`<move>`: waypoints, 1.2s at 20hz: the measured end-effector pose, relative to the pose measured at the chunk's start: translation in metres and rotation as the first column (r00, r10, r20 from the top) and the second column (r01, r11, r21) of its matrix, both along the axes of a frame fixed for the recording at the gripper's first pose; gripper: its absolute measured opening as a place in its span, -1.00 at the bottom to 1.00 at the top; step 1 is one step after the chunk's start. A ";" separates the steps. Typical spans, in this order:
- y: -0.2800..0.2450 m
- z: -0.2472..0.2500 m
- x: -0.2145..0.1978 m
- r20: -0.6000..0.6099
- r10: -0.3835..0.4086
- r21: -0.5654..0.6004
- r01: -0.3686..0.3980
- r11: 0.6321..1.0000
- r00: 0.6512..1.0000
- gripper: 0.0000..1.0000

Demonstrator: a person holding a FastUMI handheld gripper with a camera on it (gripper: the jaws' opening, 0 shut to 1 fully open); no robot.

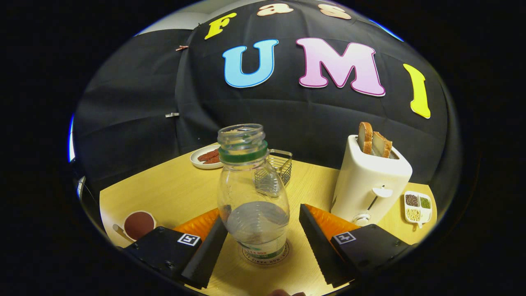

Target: Take the bottle from table, then pour the juice into the cup, finally place the bottle on the coaster

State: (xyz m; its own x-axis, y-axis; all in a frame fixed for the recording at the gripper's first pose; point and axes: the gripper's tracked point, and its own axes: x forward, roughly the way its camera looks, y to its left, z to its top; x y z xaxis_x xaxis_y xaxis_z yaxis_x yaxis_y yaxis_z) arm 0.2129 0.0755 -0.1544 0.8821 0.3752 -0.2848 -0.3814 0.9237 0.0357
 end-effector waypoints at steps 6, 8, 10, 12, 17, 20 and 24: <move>-0.006 0.017 -0.021 0.009 0.021 -0.002 -0.021 1.000 1.000 1.00; -0.007 0.031 -0.032 0.018 0.025 0.011 -0.025 1.000 1.000 1.00; -0.014 0.052 -0.043 0.054 0.014 0.007 -0.014 1.000 0.998 1.00; -0.024 0.077 -0.054 0.090 -0.010 -0.006 0.011 1.000 0.996 1.00; -0.061 0.165 -0.089 0.232 -0.130 -0.020 0.138 0.990 0.964 0.95; -0.084 0.211 -0.127 0.272 -0.217 0.016 0.221 0.975 0.938 0.95; -0.117 0.254 -0.184 0.333 -0.344 0.054 0.346 0.937 0.878 0.95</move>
